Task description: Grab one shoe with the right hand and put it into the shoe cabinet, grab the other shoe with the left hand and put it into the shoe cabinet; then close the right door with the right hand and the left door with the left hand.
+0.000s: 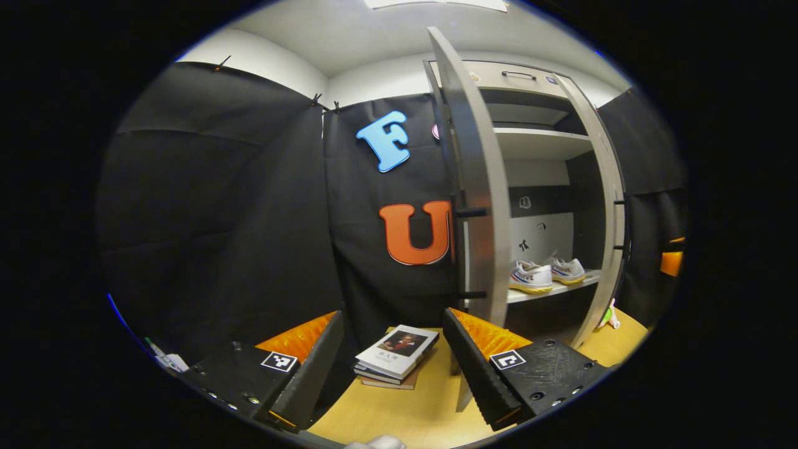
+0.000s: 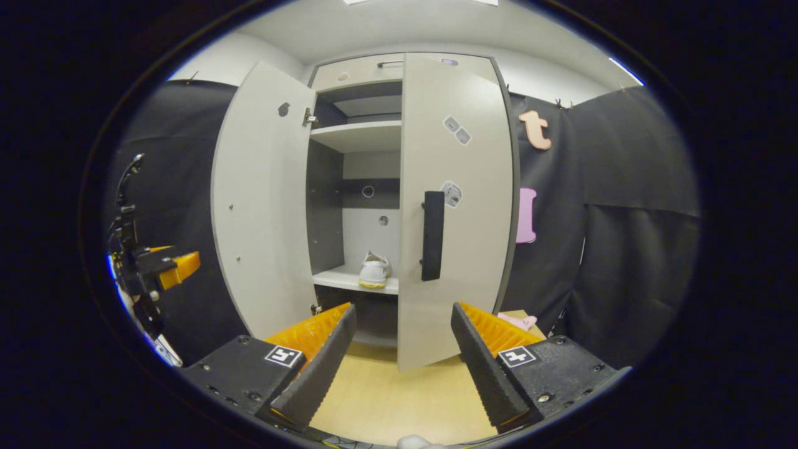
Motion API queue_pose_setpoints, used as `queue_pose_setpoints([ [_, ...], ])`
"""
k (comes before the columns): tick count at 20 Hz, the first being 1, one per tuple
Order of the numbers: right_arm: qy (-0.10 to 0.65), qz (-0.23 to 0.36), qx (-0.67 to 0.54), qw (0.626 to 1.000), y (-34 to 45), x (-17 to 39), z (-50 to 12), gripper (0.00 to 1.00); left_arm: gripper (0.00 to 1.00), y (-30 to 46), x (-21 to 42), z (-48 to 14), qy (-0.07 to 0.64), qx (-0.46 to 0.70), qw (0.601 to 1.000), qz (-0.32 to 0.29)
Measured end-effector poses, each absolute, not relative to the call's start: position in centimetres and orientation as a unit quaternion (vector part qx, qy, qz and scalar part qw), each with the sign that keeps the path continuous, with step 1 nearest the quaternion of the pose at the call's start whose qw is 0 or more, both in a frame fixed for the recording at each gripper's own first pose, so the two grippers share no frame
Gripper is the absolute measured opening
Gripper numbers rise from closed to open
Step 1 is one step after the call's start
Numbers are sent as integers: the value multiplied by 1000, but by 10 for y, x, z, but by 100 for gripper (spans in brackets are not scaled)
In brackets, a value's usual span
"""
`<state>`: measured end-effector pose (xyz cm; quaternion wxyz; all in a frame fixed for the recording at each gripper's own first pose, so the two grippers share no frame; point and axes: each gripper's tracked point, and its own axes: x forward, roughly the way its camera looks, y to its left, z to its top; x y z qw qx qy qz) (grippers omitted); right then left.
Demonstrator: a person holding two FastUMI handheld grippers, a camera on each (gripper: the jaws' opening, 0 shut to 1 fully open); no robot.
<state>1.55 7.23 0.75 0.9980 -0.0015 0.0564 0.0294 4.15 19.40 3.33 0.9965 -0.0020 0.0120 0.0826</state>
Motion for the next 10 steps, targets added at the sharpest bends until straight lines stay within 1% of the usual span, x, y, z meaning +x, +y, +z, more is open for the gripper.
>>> queue_pose_setpoints([
  [5, 69, 20, 4, 997, 77, 8, 2, 99, 97, 200, 88, 38, 8, -5, 997, 75],
  [6, 69, 16, 4, 997, 76, 8, 1, 99, 100, 196, 93, 37, 8, -8, 998, 69],
  [7, 70, 14, 6, 997, 74, 8, 1, 99, 96, 193, 96, 38, 7, -8, 998, 66],
  [10, 71, 13, 6, 997, 73, 9, 2, 99, 94, 195, 101, 44, -3, -15, 998, 67],
])
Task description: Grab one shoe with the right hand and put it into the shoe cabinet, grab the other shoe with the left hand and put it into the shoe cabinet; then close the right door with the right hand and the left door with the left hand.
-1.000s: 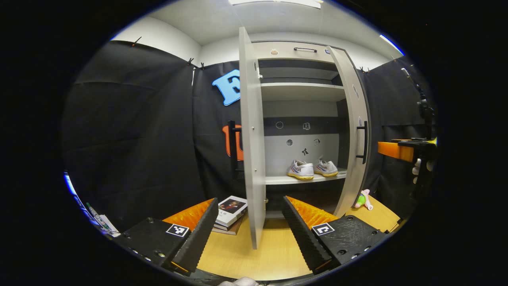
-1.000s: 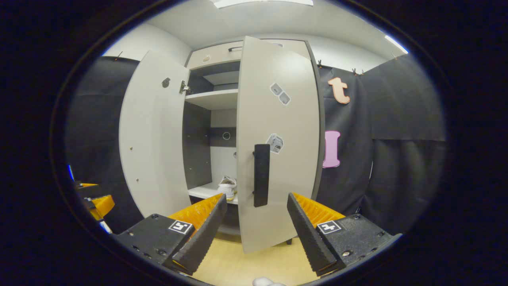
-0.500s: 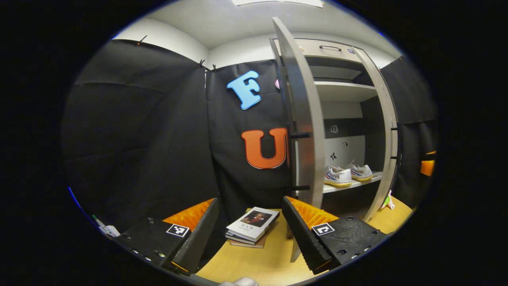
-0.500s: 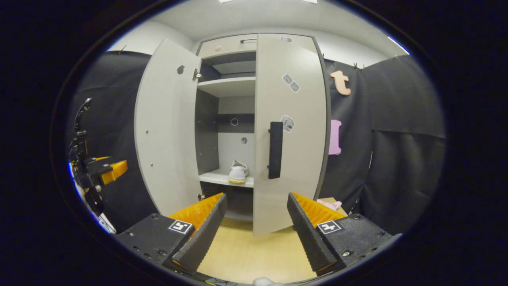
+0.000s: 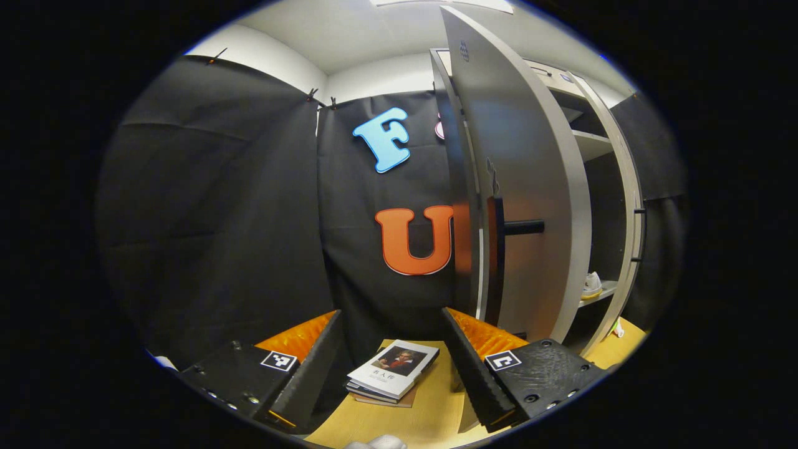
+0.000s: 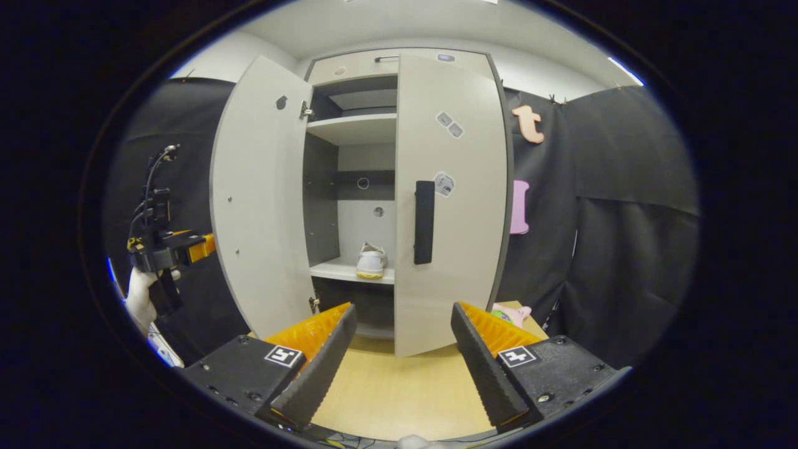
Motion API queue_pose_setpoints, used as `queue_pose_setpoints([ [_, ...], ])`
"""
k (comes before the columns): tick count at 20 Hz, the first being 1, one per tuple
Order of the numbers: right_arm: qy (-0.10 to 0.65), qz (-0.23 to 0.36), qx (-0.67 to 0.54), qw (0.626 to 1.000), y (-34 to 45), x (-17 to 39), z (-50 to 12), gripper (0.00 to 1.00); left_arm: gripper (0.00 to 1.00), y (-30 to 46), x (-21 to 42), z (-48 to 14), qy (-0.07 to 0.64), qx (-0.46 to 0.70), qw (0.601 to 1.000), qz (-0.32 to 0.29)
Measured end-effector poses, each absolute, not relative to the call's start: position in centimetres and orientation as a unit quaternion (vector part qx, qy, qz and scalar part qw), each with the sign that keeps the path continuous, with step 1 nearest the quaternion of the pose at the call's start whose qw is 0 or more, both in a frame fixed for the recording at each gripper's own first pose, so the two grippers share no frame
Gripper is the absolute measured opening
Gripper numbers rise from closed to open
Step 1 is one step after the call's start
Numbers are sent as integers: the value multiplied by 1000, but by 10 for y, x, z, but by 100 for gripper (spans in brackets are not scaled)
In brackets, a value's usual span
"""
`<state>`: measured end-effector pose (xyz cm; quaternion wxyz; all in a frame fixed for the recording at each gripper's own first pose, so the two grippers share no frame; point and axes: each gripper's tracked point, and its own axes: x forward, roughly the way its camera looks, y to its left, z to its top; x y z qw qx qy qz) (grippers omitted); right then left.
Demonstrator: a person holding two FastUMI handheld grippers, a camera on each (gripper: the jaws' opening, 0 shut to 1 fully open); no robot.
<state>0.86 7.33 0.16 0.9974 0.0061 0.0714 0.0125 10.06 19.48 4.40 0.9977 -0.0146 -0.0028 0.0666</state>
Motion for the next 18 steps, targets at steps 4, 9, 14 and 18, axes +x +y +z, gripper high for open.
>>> queue_pose_setpoints([
  [4, 75, 20, 3, 997, 74, 14, 1, 99, 100, 186, 101, 48, -13, -25, 998, 62],
  [9, 74, 31, 3, 997, 68, 17, 1, 99, 91, 156, 95, 50, -10, -26, 999, 43],
  [14, 73, 35, 6, 997, 48, 19, 0, 100, 91, 97, 97, 53, -8, -19, 1000, 4],
  [18, 71, 33, 3, 997, 25, 21, 2, 99, 79, 56, 106, 52, 0, -30, 999, -15],
])
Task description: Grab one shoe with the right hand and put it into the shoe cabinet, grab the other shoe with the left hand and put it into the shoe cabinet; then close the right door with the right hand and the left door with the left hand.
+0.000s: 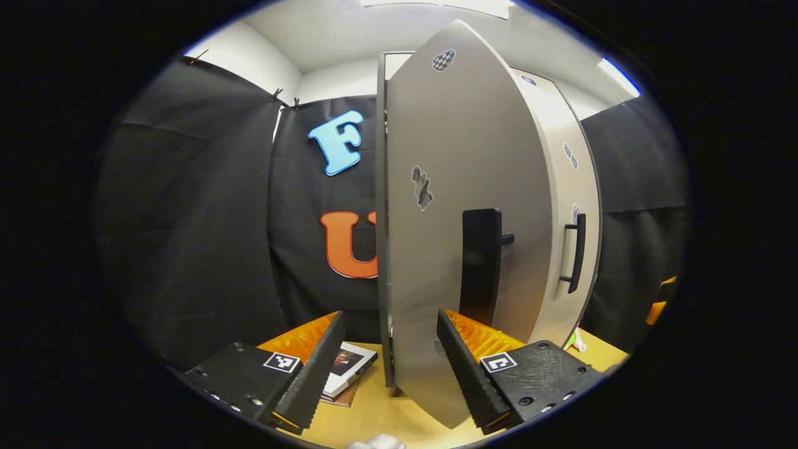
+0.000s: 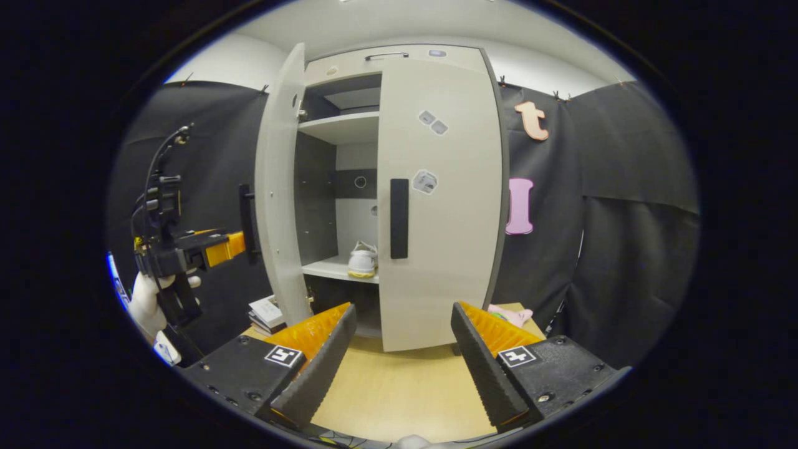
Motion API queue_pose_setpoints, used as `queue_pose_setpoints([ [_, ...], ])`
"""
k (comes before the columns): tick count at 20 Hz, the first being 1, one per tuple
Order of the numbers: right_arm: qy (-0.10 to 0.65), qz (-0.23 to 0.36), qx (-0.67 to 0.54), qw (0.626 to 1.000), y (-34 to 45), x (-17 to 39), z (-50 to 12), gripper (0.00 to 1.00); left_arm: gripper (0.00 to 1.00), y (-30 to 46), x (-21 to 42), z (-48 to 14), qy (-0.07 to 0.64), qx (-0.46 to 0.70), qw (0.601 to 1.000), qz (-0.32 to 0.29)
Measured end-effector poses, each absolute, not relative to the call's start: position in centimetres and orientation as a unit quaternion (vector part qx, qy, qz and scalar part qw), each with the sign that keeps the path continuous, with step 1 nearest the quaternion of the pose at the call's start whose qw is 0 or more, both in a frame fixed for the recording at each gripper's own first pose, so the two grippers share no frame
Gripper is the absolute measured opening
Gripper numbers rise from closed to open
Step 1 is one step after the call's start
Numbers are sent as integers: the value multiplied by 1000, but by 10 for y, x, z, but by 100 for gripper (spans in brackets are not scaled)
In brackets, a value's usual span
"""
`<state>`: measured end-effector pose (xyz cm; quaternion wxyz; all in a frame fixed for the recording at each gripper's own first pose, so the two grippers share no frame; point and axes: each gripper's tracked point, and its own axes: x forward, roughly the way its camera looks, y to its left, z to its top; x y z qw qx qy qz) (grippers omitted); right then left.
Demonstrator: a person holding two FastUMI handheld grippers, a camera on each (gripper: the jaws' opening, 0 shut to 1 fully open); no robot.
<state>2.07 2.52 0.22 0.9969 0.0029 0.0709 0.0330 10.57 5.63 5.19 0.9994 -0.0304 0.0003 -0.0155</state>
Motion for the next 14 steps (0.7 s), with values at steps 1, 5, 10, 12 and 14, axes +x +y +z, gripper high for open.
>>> queue_pose_setpoints([
  [1, 69, 30, 2, 997, 18, 21, 3, 99, 96, 51, 108, 50, 4, -32, 999, -14],
  [5, 62, 24, 9, 998, 0, 19, 10, 99, 96, 36, 97, 45, 15, -32, 999, -12],
  [10, 54, 23, 13, 998, -6, 14, 15, 99, 96, 26, 76, 48, 16, -23, 1000, -13],
  [12, 50, 22, 15, 998, -7, 12, 17, 99, 96, 24, 64, 47, 19, -21, 1000, -10],
  [14, 45, 22, 18, 999, -6, 8, 18, 99, 100, 18, 50, 47, 23, -26, 999, -14],
])
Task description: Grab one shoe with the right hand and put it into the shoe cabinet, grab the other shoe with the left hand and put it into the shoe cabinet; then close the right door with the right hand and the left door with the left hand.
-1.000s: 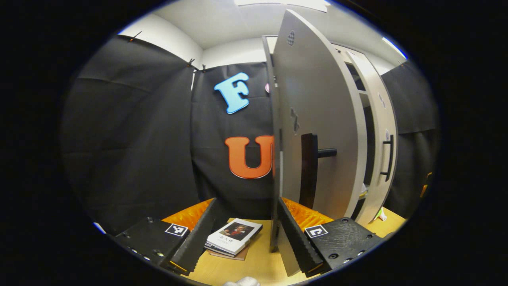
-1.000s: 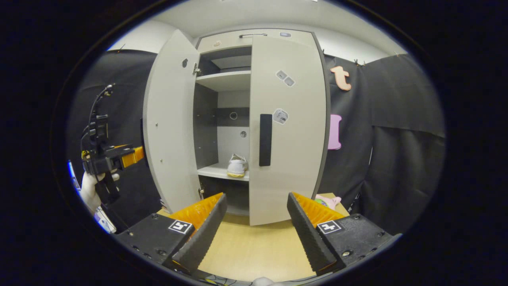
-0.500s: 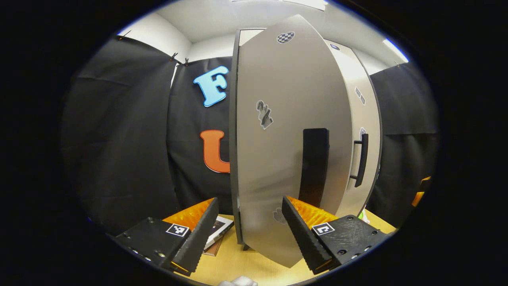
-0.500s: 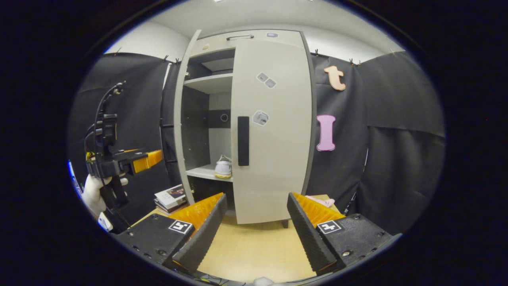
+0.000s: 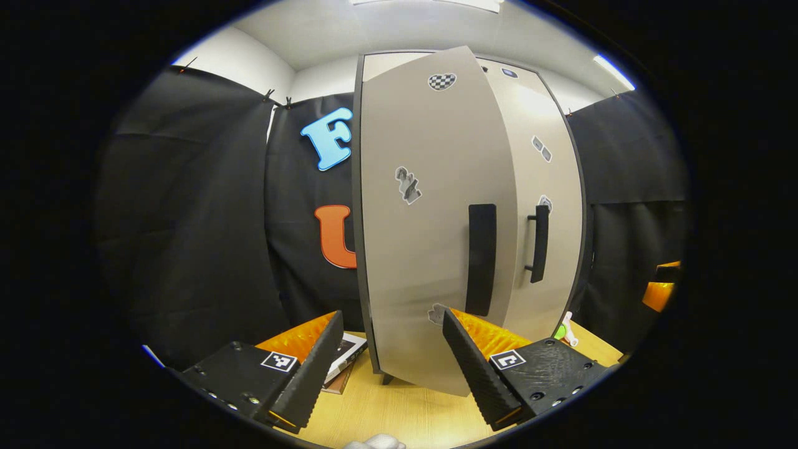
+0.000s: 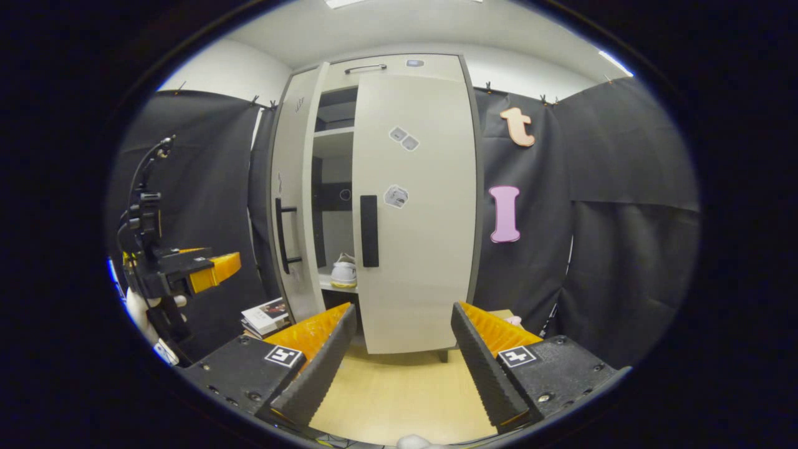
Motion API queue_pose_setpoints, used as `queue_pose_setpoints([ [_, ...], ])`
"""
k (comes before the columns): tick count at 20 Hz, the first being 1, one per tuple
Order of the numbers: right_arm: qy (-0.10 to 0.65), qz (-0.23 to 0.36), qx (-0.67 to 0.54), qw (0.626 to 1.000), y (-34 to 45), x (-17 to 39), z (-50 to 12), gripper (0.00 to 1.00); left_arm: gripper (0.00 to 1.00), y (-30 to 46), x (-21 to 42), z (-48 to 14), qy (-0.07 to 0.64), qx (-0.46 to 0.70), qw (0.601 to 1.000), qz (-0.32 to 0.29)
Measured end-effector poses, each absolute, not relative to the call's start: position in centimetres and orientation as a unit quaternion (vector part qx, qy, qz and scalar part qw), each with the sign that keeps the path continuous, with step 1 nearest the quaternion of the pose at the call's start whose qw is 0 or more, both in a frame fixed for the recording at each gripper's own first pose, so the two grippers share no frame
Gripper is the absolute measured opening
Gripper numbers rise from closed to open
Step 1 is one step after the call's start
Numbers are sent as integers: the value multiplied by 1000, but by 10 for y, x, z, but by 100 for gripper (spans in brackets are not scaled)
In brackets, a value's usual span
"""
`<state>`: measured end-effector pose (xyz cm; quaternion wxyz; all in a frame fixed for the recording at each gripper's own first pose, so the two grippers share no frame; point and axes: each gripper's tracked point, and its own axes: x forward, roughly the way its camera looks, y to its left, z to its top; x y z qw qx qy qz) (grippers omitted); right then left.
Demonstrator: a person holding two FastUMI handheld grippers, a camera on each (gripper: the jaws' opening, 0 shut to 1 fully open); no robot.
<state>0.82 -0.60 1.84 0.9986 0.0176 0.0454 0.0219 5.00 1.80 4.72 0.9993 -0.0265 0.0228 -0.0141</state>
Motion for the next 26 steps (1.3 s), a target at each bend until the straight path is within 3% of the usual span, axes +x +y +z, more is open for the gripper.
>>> queue_pose_setpoints([
  [1, 42, 20, 18, 999, -6, 6, 20, 99, 96, 14, 42, 48, 24, -28, 999, -17],
  [2, 40, 18, 17, 999, -9, 4, 19, 99, 100, 12, 34, 47, 23, -28, 999, -18],
  [12, 30, 8, 21, 999, -10, -18, 17, 99, 96, -10, -24, 35, 23, -20, 999, -29],
  [20, 29, 3, 20, 999, -8, -30, 16, 99, 96, -17, -34, 28, 29, -20, 998, -44],
  [21, 28, 1, 20, 999, -8, -31, 17, 99, 100, -18, -35, 27, 31, -21, 998, -44],
  [26, 27, -3, 19, 999, -7, -34, 19, 99, 96, -15, -37, 30, 28, -20, 998, -47],
])
